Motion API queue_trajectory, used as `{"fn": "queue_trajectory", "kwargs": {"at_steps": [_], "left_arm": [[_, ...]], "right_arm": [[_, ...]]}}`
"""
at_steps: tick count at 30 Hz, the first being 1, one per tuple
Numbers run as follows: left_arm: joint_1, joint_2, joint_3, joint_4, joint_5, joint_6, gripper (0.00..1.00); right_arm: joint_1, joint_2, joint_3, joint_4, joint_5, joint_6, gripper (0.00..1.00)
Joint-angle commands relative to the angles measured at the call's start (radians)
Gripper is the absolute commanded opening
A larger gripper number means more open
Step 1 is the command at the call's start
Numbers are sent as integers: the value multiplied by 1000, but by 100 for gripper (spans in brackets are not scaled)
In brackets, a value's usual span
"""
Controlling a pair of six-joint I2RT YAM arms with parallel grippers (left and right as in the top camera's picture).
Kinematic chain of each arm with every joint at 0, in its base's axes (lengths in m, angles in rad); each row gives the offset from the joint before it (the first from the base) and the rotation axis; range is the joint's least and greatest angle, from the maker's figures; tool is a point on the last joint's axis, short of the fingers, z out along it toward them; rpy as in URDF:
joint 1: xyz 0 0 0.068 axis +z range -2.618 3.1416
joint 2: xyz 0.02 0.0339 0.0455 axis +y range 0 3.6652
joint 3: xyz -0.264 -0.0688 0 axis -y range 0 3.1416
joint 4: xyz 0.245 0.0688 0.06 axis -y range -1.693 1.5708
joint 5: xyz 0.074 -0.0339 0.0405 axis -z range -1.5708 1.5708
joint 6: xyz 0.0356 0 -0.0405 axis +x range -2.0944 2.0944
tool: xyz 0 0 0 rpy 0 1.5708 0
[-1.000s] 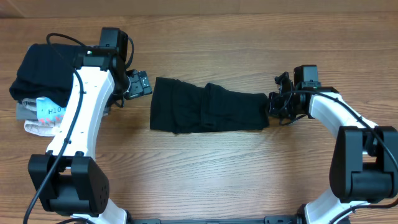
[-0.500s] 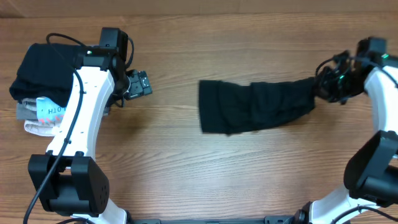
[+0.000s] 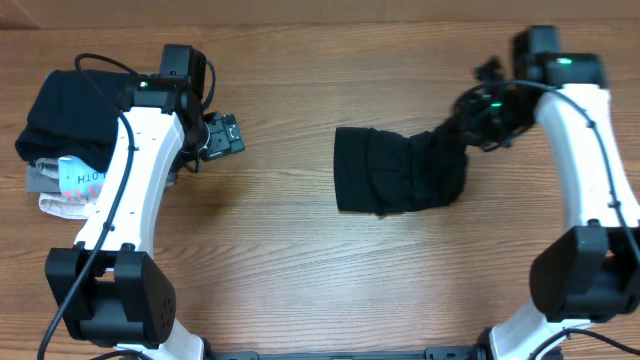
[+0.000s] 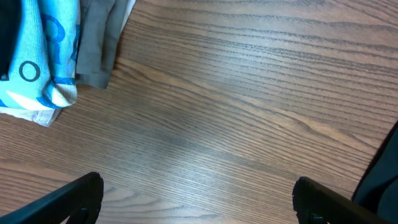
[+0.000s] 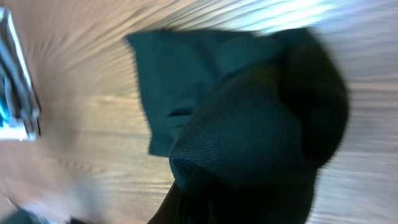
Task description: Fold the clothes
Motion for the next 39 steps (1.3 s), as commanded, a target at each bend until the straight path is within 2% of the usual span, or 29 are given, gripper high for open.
{"fn": "queue_trajectory", "kwargs": {"at_steps": [1, 7, 14, 20, 24, 26, 29, 30, 32, 35, 39], "left_arm": [[4, 9, -1, 1, -12, 12, 100], [4, 9, -1, 1, -12, 12, 100], [4, 9, -1, 1, -12, 12, 100], [4, 9, -1, 1, -12, 12, 100], [4, 9, -1, 1, -12, 12, 100], [4, 9, -1, 1, -12, 12, 100], [4, 9, -1, 1, -13, 12, 100], [4, 9, -1, 1, -12, 12, 100], [4, 9, -1, 1, -13, 12, 100], [4, 9, -1, 1, -12, 12, 100], [4, 9, -1, 0, -12, 12, 100]], "right_arm": [[114, -12, 29, 27, 15, 40, 4], [261, -10, -16, 46, 188, 90, 4], [374, 17, -151, 241, 187, 148, 4], [414, 65, -248, 418, 178, 217, 4], [424, 105, -251, 458, 167, 245, 4], [424, 120, -251, 475, 167, 245, 14], [424, 129, -251, 511, 137, 244, 17], [423, 129, -251, 519, 104, 243, 18], [417, 124, -231, 521, -88, 149, 28], [389, 108, -194, 470, -230, 44, 36], [326, 65, -154, 377, -241, 37, 41]]}}
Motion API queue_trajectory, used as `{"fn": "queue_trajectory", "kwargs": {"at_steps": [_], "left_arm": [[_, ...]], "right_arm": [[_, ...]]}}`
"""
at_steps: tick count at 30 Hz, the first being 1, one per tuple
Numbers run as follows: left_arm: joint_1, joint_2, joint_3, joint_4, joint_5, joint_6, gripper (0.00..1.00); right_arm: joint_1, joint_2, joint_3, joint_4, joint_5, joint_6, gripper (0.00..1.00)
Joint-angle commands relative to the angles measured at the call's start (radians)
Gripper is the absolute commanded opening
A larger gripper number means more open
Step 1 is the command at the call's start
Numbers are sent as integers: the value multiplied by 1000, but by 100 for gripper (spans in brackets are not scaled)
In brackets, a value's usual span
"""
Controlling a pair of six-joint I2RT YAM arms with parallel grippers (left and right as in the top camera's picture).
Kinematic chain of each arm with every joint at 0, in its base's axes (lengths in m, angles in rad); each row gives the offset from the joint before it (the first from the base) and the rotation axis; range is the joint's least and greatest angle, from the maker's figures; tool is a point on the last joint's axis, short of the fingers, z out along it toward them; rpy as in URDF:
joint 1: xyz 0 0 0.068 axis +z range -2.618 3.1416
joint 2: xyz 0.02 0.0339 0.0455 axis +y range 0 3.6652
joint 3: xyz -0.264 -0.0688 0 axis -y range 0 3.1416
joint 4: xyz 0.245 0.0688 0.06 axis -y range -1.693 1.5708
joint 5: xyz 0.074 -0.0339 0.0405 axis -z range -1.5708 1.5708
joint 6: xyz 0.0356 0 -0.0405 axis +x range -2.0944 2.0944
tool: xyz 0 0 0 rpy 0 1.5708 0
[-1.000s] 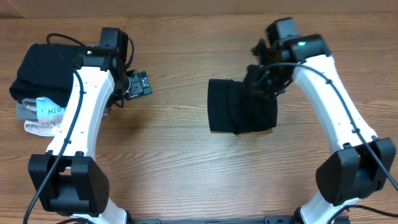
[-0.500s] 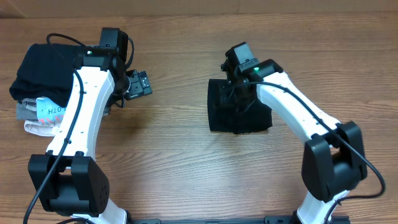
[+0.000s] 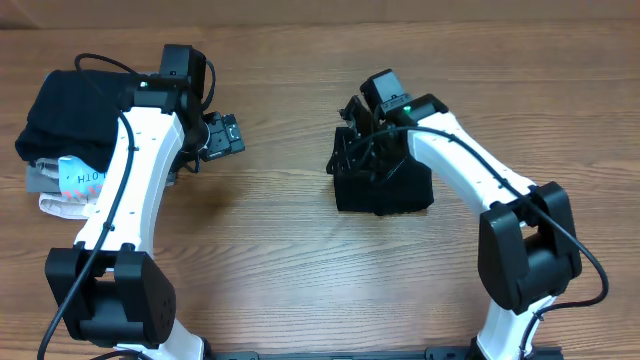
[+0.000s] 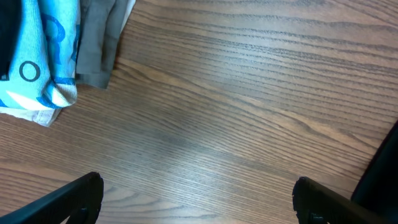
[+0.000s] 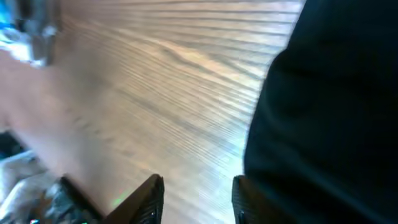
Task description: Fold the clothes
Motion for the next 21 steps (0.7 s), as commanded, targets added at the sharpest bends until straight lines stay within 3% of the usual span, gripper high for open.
{"fn": "queue_trajectory", "kwargs": {"at_steps": [1, 5, 6, 9, 16, 21], "left_arm": [[4, 9, 0, 0, -12, 12, 100], [4, 9, 0, 0, -12, 12, 100], [4, 9, 0, 0, -12, 12, 100], [4, 9, 0, 0, -12, 12, 100], [4, 9, 0, 0, -12, 12, 100], [4, 9, 0, 0, -12, 12, 100]], "right_arm": [[-79, -72, 59, -54, -107, -78, 41], [-154, -104, 59, -140, -96, -85, 37], [-170, -104, 59, -157, -96, -85, 32], [-215, -103, 43, -193, -79, -85, 4], [-232, -103, -55, -175, 24, -85, 4], [-232, -103, -183, -33, 37, -85, 4]]}}
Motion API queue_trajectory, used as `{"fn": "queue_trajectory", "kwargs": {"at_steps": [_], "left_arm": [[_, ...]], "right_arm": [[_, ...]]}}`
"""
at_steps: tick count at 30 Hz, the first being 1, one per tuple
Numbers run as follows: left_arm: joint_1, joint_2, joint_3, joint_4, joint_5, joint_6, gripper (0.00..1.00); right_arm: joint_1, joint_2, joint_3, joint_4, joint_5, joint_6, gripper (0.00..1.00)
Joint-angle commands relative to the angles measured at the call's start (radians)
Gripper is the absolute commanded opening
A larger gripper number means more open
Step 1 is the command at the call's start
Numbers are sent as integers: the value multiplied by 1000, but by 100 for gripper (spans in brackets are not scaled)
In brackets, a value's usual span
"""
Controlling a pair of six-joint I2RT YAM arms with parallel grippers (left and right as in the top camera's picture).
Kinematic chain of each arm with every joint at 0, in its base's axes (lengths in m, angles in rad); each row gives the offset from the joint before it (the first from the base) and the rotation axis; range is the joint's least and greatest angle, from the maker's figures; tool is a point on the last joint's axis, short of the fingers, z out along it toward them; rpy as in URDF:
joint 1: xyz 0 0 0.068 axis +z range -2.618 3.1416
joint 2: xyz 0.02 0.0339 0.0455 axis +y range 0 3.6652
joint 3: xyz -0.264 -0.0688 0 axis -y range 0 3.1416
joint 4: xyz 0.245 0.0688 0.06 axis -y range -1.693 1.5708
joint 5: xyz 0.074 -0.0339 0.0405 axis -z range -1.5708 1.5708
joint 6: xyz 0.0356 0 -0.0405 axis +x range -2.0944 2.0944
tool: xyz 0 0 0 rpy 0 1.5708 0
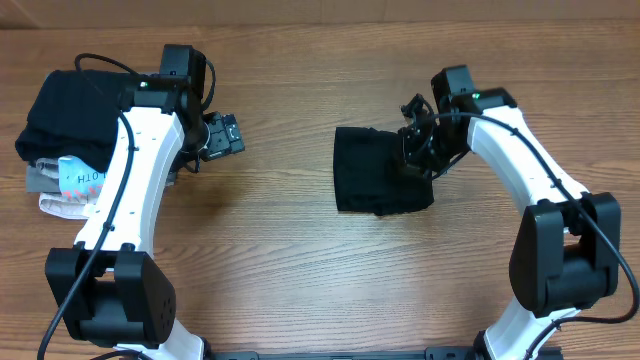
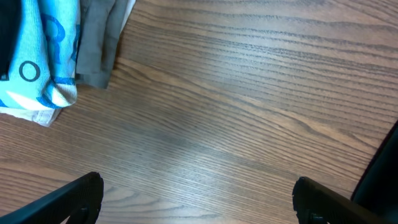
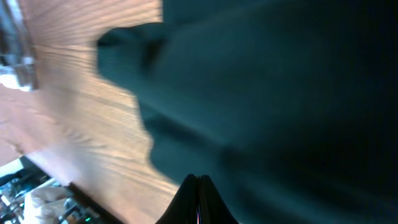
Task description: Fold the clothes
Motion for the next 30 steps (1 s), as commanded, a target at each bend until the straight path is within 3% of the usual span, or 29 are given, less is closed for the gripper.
{"fn": "queue_trajectory", "kwargs": {"at_steps": [1, 10, 15, 22, 30], "left_arm": [[4, 9, 0, 1, -13, 12, 100], [4, 9, 0, 1, -12, 12, 100], [4, 9, 0, 0, -12, 12, 100], [4, 9, 0, 1, -12, 12, 100], [4, 9, 0, 1, -12, 12, 100]], "right_arm": [[2, -28, -95, 97, 30, -8, 4], [2, -28, -345, 362, 55, -3, 4], [2, -28, -384, 439, 84, -4, 4], [2, -29, -225, 300, -142, -65, 4], [11, -29, -127, 246, -221, -64, 4]]}}
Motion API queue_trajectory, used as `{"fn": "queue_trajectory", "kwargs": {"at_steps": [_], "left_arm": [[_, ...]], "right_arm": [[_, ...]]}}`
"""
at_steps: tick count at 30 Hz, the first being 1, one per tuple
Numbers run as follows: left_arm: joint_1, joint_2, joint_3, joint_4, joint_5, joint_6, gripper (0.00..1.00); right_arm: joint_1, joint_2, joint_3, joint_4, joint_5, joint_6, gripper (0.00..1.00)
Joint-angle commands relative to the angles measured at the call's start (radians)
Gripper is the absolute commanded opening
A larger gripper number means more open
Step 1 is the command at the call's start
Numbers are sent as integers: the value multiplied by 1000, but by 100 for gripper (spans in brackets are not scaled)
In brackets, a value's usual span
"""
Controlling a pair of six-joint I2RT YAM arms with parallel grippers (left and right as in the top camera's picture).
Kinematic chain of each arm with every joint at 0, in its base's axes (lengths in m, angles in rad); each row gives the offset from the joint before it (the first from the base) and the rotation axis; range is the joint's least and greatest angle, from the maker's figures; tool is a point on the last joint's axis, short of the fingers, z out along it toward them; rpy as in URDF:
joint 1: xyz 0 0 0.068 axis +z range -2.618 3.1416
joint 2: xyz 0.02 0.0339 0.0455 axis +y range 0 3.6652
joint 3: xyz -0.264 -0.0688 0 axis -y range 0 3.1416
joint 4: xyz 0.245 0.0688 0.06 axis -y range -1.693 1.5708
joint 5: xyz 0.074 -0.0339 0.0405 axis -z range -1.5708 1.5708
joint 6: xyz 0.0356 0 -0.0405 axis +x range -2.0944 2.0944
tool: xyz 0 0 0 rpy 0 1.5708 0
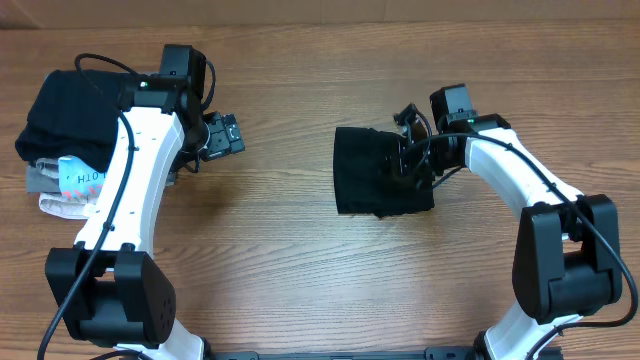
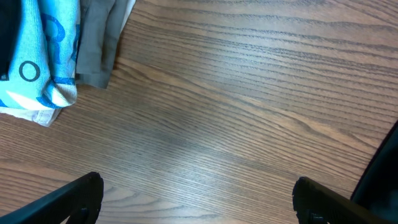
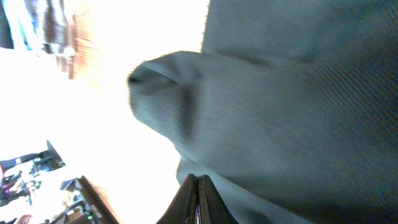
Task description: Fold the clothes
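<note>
A black garment point(image 1: 375, 172) lies folded into a compact rectangle at the table's middle. My right gripper point(image 1: 408, 166) sits over its right half; in the right wrist view the fingertips point(image 3: 198, 194) are pressed together, shut, with the dark ribbed cloth point(image 3: 292, 93) filling the view beyond them and none seen between them. My left gripper point(image 1: 222, 135) hovers open over bare wood, left of the garment. Its two dark fingers point(image 2: 71, 200) stand wide apart at the bottom corners of the left wrist view.
A stack of folded clothes point(image 1: 62, 125) lies at the far left, black on top with white printed cloth below. Its blue-and-white edge point(image 2: 43, 56) and a grey layer point(image 2: 99, 40) show in the left wrist view. The wooden table point(image 1: 280, 260) surrounds everything.
My right gripper, still shut, has shifted a little left and toward the front, from the garment's right edge to further over it. The left arm and the garment's outline are unchanged.
First the garment lay stretched long, its right end raised at my right gripper far to the right. Then the garment was a shorter folded rectangle, with the right gripper open at its left edge. Later the gripper was shut at the right edge, and now presses further in.
</note>
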Motion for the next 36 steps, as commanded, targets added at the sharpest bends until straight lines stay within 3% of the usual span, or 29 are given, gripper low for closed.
{"fn": "queue_trajectory", "kwargs": {"at_steps": [1, 36], "left_arm": [[4, 9, 0, 1, -13, 12, 100], [4, 9, 0, 1, -12, 12, 100]], "right_arm": [[9, 3, 21, 7, -56, -15, 4], [64, 5, 2, 90, 17, 39, 4]]}}
